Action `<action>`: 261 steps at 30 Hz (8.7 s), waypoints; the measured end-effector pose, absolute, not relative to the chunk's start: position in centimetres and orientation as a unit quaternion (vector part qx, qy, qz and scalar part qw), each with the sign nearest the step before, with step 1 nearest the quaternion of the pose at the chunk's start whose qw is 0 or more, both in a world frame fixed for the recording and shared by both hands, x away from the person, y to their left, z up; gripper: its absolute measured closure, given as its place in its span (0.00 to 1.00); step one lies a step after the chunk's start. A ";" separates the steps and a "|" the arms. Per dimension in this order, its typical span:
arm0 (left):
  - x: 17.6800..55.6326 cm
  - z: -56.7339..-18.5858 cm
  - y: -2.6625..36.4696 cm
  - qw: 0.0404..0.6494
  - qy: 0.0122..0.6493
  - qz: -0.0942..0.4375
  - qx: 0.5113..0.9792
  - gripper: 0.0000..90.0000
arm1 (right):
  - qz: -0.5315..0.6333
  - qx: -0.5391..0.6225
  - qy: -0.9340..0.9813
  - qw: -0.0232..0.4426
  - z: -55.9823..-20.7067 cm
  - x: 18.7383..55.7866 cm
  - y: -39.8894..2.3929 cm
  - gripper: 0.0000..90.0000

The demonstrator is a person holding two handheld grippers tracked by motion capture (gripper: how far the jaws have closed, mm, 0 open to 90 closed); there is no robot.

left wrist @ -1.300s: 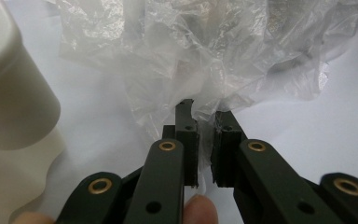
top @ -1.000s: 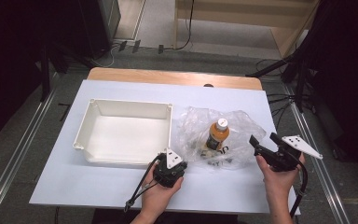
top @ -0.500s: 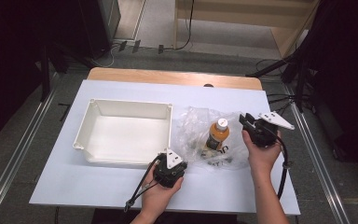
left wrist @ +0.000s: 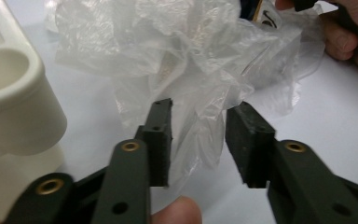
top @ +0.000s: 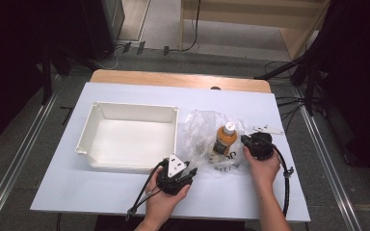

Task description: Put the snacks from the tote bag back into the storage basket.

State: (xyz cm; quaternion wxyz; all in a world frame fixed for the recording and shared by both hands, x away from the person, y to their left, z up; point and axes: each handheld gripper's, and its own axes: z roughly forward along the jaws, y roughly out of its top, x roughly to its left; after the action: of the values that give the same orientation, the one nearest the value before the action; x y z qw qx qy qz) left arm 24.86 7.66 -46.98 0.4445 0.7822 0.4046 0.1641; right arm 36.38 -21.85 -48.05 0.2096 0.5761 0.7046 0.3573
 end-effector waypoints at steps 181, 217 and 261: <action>29.2 -48.0 1.5 0.376 0.423 0.168 0.807 0.92 | 0.426 0.400 0.795 0.163 -40.6 33.2 -17.1 0.35; 28.4 -47.3 2.3 0.416 0.413 0.155 0.795 0.50 | 0.439 0.382 0.795 0.169 -37.0 31.0 -17.4 0.35; 22.3 -43.2 11.4 0.503 0.355 0.130 0.778 0.38 | 0.450 0.373 0.793 0.171 -35.0 30.2 -17.1 0.35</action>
State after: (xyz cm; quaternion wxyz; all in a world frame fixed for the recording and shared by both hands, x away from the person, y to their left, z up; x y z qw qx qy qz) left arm 22.34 11.43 -43.17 0.5026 0.7776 0.3548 0.1296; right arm 30.18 -17.09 -35.03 0.1714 0.3730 0.7930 0.4501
